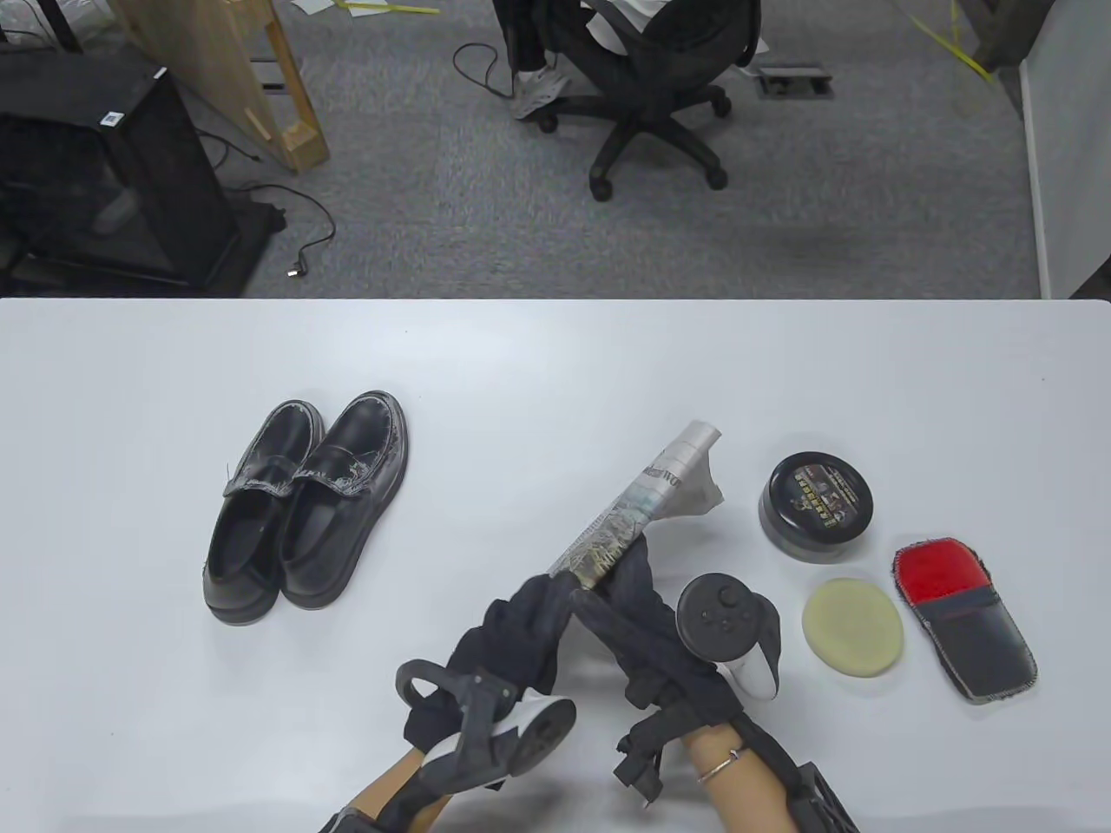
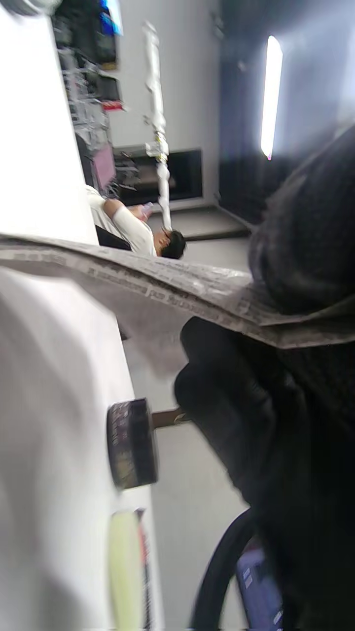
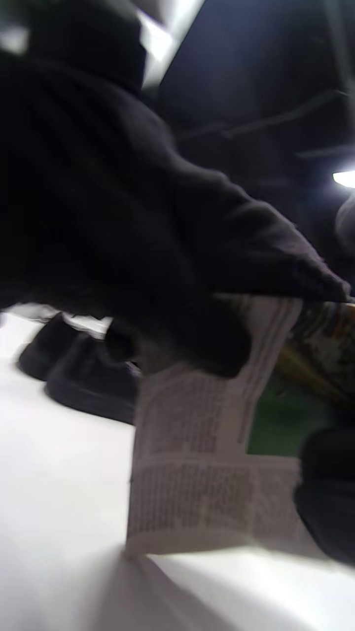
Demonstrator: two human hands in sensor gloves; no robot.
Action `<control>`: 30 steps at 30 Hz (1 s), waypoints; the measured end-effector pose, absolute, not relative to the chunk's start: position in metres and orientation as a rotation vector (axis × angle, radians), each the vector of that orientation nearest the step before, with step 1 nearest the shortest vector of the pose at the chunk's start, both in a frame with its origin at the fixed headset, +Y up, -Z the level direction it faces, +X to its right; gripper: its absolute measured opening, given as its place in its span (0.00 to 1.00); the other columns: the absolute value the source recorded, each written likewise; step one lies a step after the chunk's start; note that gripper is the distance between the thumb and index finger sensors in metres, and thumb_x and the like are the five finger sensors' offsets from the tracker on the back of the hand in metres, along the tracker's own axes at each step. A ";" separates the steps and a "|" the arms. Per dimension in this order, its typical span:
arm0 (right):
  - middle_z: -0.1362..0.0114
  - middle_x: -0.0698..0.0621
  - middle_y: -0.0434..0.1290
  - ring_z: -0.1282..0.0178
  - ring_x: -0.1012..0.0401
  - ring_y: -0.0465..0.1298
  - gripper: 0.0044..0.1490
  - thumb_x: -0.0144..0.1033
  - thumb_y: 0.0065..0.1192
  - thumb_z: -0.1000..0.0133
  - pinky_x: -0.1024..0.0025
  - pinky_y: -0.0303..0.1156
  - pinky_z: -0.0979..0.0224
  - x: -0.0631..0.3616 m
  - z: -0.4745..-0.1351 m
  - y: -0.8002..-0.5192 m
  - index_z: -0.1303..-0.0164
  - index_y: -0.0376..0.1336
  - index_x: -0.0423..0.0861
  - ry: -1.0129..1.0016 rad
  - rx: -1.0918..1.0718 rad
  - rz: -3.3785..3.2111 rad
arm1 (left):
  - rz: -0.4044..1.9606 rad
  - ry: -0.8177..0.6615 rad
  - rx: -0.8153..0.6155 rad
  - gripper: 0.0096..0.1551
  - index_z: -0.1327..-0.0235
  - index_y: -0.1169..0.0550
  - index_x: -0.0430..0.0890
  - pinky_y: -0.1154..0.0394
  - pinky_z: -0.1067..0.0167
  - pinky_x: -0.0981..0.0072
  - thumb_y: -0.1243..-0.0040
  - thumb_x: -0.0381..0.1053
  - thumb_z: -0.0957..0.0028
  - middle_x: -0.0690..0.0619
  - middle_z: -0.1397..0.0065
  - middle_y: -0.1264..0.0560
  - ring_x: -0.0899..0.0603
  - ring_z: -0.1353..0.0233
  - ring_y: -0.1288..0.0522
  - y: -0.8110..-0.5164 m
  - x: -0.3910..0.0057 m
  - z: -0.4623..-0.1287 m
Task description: Dip and apply leather care cream with polishing sponge on shoes
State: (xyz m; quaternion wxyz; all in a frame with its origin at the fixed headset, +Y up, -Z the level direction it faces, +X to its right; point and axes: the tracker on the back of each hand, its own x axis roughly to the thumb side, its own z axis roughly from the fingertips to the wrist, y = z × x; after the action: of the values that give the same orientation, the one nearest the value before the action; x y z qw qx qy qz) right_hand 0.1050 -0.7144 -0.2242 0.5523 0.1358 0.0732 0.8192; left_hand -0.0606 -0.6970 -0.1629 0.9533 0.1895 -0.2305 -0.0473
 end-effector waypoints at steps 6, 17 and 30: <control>0.24 0.45 0.68 0.34 0.54 0.79 0.34 0.33 0.46 0.31 0.68 0.79 0.35 0.131 -0.227 -0.714 0.16 0.44 0.37 -0.031 0.194 1.997 | 0.034 -0.618 0.244 0.51 0.13 0.43 0.45 0.20 0.43 0.63 0.45 0.68 0.45 0.39 0.14 0.38 0.40 0.30 0.28 -0.705 -0.058 -0.166; 0.29 0.54 0.72 0.35 0.55 0.78 0.27 0.39 0.45 0.30 0.64 0.76 0.32 0.145 -0.223 -0.696 0.20 0.51 0.53 0.018 0.482 1.792 | 1.025 -0.304 -0.053 0.71 0.16 0.68 0.26 0.47 0.31 0.19 0.57 0.76 0.39 0.13 0.17 0.66 0.11 0.23 0.59 -0.714 -0.181 -0.232; 0.34 0.49 0.73 0.43 0.54 0.79 0.37 0.39 0.46 0.30 0.64 0.77 0.38 0.147 -0.230 -0.715 0.14 0.45 0.37 -0.017 0.283 2.047 | 1.531 -0.625 -0.407 0.24 0.19 0.34 0.49 0.22 0.34 0.50 0.53 0.52 0.26 0.48 0.24 0.23 0.43 0.29 0.21 -0.730 -0.164 -0.240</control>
State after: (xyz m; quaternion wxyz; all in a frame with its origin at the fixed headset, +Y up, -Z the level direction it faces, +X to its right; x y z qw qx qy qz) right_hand 0.1471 -0.7154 -0.2303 0.5118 0.1178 -0.0072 0.8510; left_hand -0.1636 -0.7300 -0.2404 0.6589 -0.1799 -0.2760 0.6762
